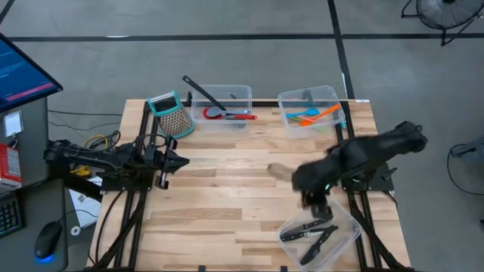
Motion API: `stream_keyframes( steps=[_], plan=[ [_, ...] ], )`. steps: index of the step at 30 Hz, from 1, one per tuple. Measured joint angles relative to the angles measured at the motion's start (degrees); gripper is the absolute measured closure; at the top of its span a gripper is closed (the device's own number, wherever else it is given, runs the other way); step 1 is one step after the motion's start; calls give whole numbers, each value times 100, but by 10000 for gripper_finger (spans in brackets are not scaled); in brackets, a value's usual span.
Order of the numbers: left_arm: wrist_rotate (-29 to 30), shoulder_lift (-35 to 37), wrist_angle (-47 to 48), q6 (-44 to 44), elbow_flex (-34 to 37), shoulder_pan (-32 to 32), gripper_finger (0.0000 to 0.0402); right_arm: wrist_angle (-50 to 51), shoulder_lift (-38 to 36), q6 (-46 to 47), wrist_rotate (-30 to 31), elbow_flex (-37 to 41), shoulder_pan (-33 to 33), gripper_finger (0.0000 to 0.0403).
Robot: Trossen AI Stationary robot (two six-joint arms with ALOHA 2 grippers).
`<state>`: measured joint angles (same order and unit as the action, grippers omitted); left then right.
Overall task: Pick & Place Kitchen Items
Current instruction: Return to Home Position
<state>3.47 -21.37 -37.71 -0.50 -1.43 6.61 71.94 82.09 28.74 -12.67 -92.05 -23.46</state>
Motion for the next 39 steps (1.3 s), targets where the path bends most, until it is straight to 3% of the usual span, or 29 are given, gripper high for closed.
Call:
stream_keyframes(
  steps=[5,10,15,19,23,26,30,39],
  plan=[
    [-75,0,10,-242,-44,-6,398,-1002,-820,-2076,2111,-375,30,326],
    [-82,62,57,-604,-51,-297,398,-1774,-1807,-3526,2946,-130,252,361],
    [-106,382,1016,-771,-344,-795,399,-2447,-2657,-3944,2897,726,670,399],
    [-500,672,1640,-860,-579,-1132,399,-3183,-3409,-3778,2833,1933,893,395],
    [-502,986,1998,-875,-653,-1399,399,-4394,-4166,-3579,2716,3327,1163,399],
    [-487,1158,2044,-878,-548,-1557,399,-5427,-4614,-3460,2343,4276,1320,400],
    [-482,1338,2018,-864,-316,-1692,399,-6044,-5218,-3028,2213,5195,1460,401],
    [-482,1523,1860,-899,105,-1733,399,-6449,-6596,-2716,2167,6553,1678,402]
  ],
)
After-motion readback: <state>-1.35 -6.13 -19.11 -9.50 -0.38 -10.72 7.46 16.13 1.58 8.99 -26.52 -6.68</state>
